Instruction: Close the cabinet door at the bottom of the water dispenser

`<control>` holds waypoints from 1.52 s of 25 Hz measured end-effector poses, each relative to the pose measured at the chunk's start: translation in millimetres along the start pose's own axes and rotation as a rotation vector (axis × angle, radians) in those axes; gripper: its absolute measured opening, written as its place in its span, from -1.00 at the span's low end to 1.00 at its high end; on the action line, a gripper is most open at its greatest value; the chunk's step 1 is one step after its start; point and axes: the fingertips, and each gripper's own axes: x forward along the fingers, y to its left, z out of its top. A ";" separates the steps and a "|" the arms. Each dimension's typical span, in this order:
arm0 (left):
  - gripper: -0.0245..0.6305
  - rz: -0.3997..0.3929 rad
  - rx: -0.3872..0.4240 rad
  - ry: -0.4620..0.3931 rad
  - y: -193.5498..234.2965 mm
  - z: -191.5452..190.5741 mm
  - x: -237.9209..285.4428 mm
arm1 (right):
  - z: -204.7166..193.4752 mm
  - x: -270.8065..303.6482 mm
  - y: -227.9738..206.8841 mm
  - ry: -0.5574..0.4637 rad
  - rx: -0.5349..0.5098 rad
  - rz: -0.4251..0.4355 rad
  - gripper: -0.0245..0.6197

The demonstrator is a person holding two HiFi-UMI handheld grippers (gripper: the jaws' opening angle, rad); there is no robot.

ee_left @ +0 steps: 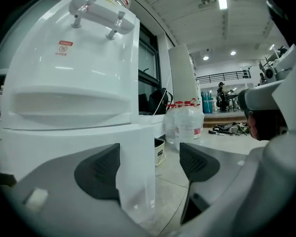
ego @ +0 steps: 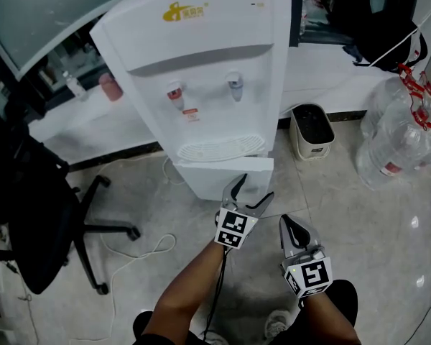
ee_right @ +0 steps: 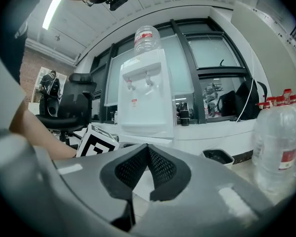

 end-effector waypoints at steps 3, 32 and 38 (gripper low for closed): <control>0.29 0.013 -0.013 -0.016 7.7 -1.6 5.2 | 0.0 -1.6 1.2 0.004 -0.005 0.003 -0.91; 0.27 0.087 -0.045 -0.051 23.8 8.6 -60.0 | -4.5 6.7 27.6 0.013 -0.055 0.049 -0.91; -0.04 0.174 -0.034 -0.089 38.7 9.7 -120.8 | 0.0 13.9 46.6 0.006 -0.073 0.074 -0.91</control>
